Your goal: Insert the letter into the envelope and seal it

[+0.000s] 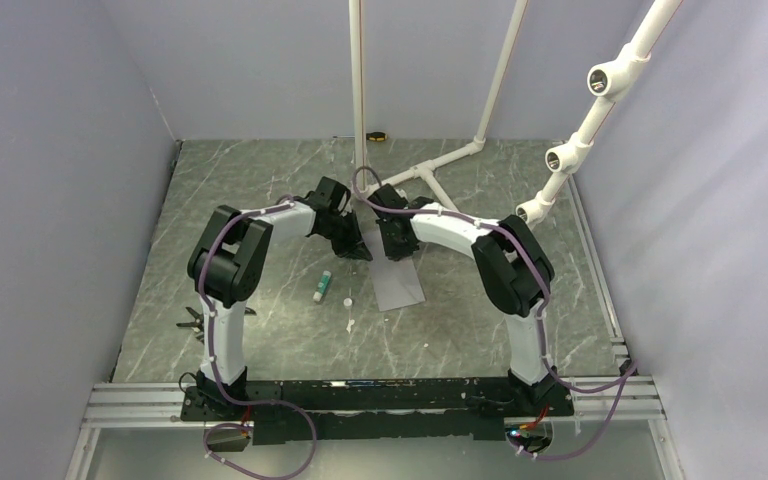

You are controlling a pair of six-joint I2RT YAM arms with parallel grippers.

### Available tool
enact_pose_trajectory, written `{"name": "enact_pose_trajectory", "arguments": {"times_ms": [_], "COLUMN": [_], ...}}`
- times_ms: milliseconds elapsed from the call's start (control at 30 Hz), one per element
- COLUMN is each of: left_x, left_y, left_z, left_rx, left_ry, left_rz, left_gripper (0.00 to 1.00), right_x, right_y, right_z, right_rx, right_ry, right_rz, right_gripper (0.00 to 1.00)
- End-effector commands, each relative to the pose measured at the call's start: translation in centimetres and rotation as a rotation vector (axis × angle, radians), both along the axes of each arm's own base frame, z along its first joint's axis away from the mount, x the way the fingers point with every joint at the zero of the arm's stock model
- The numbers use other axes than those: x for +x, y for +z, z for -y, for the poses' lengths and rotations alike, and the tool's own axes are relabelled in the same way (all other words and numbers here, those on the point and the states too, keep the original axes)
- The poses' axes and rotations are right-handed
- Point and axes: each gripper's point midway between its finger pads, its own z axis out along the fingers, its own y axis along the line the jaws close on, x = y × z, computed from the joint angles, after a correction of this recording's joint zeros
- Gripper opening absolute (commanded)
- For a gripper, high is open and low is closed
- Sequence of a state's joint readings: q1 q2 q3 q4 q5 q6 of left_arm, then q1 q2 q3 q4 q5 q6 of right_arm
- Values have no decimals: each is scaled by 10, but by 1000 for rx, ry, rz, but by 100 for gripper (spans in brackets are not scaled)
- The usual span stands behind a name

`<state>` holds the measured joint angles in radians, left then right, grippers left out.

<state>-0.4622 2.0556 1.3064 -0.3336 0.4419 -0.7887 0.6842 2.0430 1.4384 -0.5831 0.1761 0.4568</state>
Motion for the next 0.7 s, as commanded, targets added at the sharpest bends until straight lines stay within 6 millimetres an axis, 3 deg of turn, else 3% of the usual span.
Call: {"name": "enact_pose_trajectory", "arguments": {"times_ms": [0, 167, 367, 500, 667], "left_x": [-51, -50, -49, -44, -16], "left_y": [-69, -70, -71, -67, -29], "left_z": [-19, -20, -22, -23, -19], "left_rx": [147, 142, 145, 128, -50], "left_ry": [-46, -48, -48, -25, 56], "left_rz": [-175, -179, -179, -174, -102], "left_gripper": [2, 2, 2, 3, 2], "right_x": [19, 40, 44, 43, 30], "right_y": [-50, -47, -50, -43, -38], "right_z": [11, 12, 9, 2, 6], "right_rx": [-22, -15, -13, 16, 3], "right_ry": [-55, -64, -41, -1, 71], "right_rz": [-15, 1, 0, 17, 11], "right_gripper": [13, 13, 15, 17, 19]}}
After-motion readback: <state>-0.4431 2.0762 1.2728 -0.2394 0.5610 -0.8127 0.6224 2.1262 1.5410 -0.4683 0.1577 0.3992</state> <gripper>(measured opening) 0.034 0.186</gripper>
